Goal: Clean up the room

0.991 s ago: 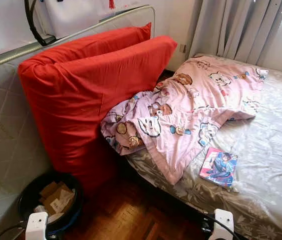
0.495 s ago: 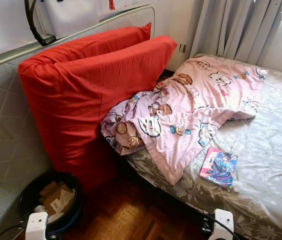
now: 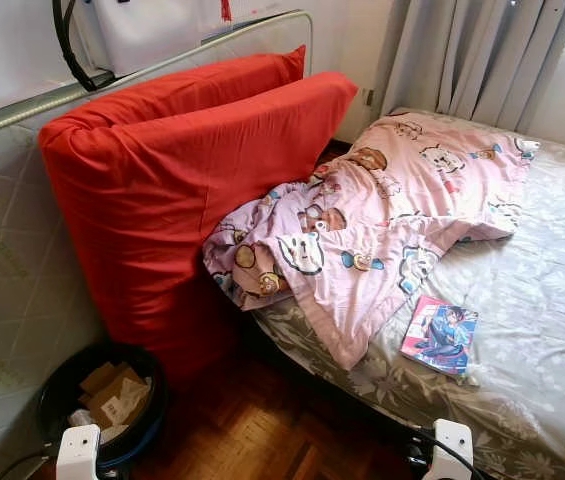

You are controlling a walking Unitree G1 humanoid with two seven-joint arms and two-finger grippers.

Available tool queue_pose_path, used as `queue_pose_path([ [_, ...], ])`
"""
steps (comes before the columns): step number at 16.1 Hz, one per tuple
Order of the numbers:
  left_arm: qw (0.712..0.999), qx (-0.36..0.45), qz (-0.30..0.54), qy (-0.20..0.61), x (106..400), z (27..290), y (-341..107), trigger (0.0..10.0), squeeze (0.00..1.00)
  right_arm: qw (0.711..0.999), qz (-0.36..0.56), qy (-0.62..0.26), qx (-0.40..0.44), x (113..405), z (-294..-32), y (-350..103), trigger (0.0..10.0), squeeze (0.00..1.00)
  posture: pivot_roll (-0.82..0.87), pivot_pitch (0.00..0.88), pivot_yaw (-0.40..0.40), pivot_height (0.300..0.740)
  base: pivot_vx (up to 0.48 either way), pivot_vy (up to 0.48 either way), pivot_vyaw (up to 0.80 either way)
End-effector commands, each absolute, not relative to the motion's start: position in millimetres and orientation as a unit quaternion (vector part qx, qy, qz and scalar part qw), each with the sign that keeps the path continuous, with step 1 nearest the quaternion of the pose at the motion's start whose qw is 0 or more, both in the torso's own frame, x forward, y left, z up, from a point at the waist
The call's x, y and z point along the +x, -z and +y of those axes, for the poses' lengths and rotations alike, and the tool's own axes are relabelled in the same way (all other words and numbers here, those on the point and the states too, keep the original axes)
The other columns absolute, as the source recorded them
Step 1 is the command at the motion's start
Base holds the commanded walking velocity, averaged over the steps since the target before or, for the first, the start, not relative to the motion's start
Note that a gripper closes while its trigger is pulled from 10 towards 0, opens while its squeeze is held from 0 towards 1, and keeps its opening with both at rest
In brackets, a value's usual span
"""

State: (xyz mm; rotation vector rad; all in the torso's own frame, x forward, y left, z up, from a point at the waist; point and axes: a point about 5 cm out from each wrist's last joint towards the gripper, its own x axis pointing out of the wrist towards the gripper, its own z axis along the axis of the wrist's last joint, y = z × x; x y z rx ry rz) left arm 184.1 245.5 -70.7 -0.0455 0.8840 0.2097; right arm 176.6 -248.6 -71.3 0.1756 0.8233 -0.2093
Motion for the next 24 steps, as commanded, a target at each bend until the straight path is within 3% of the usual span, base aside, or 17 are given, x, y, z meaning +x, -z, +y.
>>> queue_pose_path([
  [1,0.895,-0.024,0.432,-0.104,182.9,245.7,71.6,10.0,0.00,0.906,0.399,0.108,0.090,175.6,-251.6,71.0,10.0,0.00,-0.02,0.000,-0.028,0.740,0.000,0.000,0.00],
  [8,0.895,-0.021,0.433,-0.102,183.3,244.7,71.7,10.0,0.00,0.906,0.399,0.109,0.091,175.9,-251.8,70.8,10.0,0.00,-0.02,0.000,-0.027,0.740,0.000,0.000,0.00],
  [12,0.918,-0.028,0.376,-0.124,196.9,251.2,60.5,10.0,0.00,0.916,0.369,0.125,0.099,178.4,-253.0,67.7,10.0,0.00,-0.02,0.000,-0.029,0.740,0.000,0.000,0.00],
  [24,0.899,-0.014,0.425,-0.102,184.8,244.1,70.8,10.0,0.00,0.909,0.391,0.115,0.087,174.4,-252.6,70.7,10.0,0.00,-0.03,0.000,-0.026,0.740,0.000,0.000,0.00],
])
